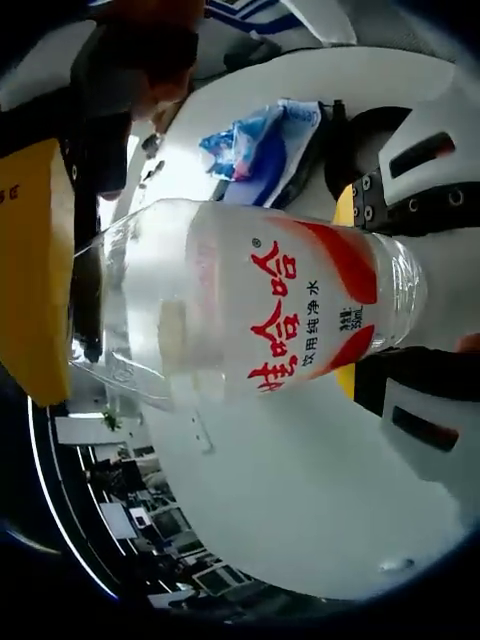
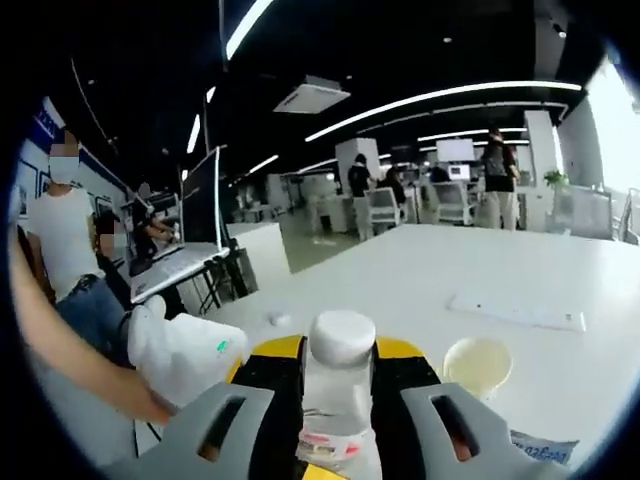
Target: Arrange the tabletop items into an orderly group along one side of the table until the central work area is clear of visible clutter.
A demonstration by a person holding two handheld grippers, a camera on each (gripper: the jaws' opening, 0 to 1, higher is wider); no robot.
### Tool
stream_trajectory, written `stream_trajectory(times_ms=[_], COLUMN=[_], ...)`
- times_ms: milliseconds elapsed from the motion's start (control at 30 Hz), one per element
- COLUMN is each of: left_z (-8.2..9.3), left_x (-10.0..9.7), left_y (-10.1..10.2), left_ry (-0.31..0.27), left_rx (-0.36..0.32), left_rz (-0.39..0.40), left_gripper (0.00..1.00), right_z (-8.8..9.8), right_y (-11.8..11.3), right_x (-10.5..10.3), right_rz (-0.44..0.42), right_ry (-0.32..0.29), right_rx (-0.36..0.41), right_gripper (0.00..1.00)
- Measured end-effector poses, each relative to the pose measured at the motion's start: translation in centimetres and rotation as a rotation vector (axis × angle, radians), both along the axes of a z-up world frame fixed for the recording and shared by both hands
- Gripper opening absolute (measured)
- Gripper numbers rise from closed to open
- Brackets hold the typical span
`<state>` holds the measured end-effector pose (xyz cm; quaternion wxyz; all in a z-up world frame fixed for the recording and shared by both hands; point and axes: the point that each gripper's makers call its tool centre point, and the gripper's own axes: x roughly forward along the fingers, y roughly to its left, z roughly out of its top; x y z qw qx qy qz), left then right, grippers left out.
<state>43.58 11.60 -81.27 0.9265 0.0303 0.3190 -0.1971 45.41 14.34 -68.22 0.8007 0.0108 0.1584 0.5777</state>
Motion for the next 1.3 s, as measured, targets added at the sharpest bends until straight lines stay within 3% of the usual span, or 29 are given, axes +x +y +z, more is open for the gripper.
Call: stream_trajectory(times_ms=[133, 333, 567, 700, 800, 867, 1000, 1100, 1133, 1167, 1200, 1300], left_z=[0.7, 3.3, 6.4, 7.8, 9.1, 10.1, 12.7, 13.5, 13.8, 14.1, 13.9, 14.0], left_x=[0.0, 1.3, 2.6, 2.9, 2.9, 2.6, 1.3, 0.6, 0.7, 0.6, 0.4, 0.7], left_y=[0.5, 1.1, 1.5, 1.1, 0.6, -0.1, -2.4, -3.4, -3.6, -3.9, -4.0, -3.9], left_ry=[-0.020, -0.101, -0.209, -0.273, -0.319, -0.333, -0.339, -0.319, -0.330, -0.326, -0.291, -0.307], left_rx=[0.004, -0.020, -0.037, -0.046, -0.081, -0.128, -0.311, -0.345, -0.340, -0.355, -0.373, -0.364], left_rz=[0.016, 0.058, 0.038, -0.040, -0.100, -0.165, -0.341, -0.434, -0.453, -0.473, -0.482, -0.486], left_gripper=[0.38, 0.39, 0.39, 0.41, 0.54, 0.58, 0.66, 0.59, 0.55, 0.44, 0.45, 0.43], right_z=[0.9, 3.9, 6.4, 7.7, 8.5, 8.7, 9.5, 10.1, 10.2, 10.3, 10.4, 10.6], right_y=[0.4, 1.4, 1.1, 0.7, 0.2, -0.1, -0.7, -1.1, -1.1, -1.1, -1.1, -1.1], right_x=[-0.4, -0.8, 0.1, 0.1, -0.4, -0.4, -1.9, -2.8, -3.1, -3.2, -3.4, -3.3], right_rz=[0.057, 0.212, 0.304, 0.375, 0.452, 0.485, 0.597, 0.662, 0.678, 0.684, 0.686, 0.677], right_ry=[0.019, -0.070, -0.086, -0.103, -0.077, -0.072, -0.063, -0.034, -0.032, -0.026, -0.019, -0.021], right_rx=[0.032, 0.082, 0.137, 0.166, 0.198, 0.199, 0.215, 0.225, 0.230, 0.233, 0.238, 0.253], right_gripper=[0.19, 0.18, 0.18, 0.18, 0.18, 0.18, 0.18, 0.18, 0.18, 0.18, 0.18, 0.18])
